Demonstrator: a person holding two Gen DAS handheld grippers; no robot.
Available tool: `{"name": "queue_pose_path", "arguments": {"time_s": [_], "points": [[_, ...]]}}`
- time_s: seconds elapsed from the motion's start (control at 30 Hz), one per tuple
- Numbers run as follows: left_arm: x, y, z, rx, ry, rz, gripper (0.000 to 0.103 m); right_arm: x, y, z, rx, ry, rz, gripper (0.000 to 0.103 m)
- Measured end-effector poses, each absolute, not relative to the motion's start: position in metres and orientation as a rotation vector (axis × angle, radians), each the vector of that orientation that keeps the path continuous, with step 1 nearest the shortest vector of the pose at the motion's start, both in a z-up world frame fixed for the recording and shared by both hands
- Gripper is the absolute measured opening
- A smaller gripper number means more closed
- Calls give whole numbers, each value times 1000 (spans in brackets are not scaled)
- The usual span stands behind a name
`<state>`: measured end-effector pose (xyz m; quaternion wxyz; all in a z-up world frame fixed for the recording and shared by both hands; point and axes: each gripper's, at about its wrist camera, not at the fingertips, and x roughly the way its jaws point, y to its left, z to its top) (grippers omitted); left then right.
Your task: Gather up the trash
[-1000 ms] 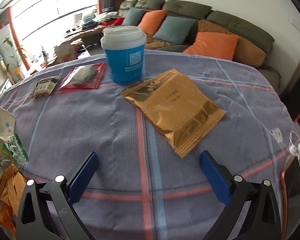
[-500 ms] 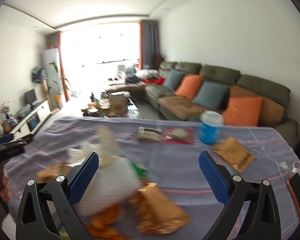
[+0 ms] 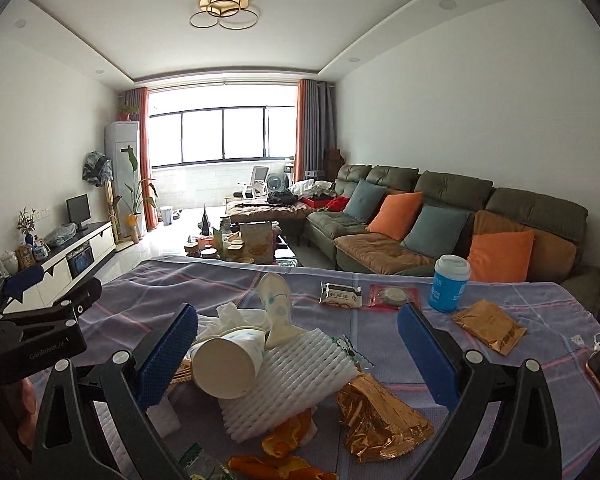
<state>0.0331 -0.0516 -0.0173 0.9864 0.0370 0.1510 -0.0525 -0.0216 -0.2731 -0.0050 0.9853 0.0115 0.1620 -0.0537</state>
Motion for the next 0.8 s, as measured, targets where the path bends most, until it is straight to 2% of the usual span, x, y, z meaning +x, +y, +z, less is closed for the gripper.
{"name": "queue_pose_path", "arguments": {"time_s": [0.8], "points": [[6,-37,-8,20,222,-152,100,-31,-272,-6,25,300,-116,99]]}}
